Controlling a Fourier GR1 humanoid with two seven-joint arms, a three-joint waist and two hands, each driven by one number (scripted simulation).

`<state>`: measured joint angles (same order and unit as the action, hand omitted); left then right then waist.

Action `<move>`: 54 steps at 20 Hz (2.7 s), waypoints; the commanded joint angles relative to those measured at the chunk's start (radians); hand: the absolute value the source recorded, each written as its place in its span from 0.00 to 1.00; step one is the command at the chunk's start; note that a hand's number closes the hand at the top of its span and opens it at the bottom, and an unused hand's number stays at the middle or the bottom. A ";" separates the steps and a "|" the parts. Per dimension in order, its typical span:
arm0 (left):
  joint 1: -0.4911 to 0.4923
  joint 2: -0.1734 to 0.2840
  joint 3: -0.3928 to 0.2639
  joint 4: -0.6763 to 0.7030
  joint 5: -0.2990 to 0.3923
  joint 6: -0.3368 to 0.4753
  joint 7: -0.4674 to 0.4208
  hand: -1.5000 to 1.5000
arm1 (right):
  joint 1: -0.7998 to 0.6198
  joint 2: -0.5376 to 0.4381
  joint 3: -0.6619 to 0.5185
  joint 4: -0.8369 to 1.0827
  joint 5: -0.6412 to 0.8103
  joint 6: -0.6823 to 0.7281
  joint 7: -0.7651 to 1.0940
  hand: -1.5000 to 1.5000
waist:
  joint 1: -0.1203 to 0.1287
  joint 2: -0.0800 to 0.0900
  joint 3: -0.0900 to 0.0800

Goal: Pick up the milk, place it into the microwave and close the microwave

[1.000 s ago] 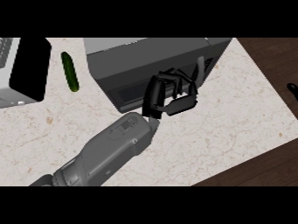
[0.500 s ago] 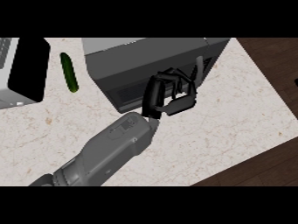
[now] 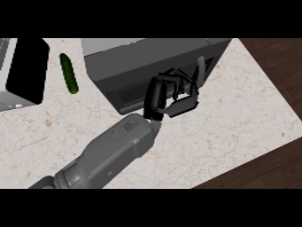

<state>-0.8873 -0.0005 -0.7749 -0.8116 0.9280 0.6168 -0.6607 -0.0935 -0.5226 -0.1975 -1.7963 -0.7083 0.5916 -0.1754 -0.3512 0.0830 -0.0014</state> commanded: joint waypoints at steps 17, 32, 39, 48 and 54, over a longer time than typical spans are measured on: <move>-0.092 0.000 0.014 0.117 0.081 -0.025 -0.030 1.00 | -0.019 -0.065 0.014 -0.010 -0.140 0.061 0.063 0.00 | -0.005 0.015 0.001; -0.110 0.000 -0.056 0.147 0.091 -0.043 -0.060 1.00 | -0.039 -0.106 0.019 -0.015 -0.198 0.097 0.089 0.00 | -0.012 0.018 0.005; -0.103 0.000 -0.086 0.218 0.098 0.023 -0.017 1.00 | -0.038 -0.121 0.030 -0.028 -0.259 0.134 0.094 0.00 | 0.001 0.011 0.006; -0.065 0.000 -0.086 0.256 0.157 0.093 -0.001 1.00 | -0.011 -0.151 0.004 -0.053 -0.296 0.135 0.105 0.00 | 0.048 0.000 0.001; -0.041 0.000 -0.101 0.253 0.204 0.058 0.007 0.00 | 0.026 -0.170 -0.021 -0.069 -0.321 0.115 0.118 0.00 | 0.081 -0.008 -0.001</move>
<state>-0.9799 -0.0026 -0.9572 -0.7188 1.0784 0.6228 -0.6740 -0.0871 -0.6824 -0.2071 -1.8554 -1.0131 0.7172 -0.0654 -0.2999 0.0685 -0.0008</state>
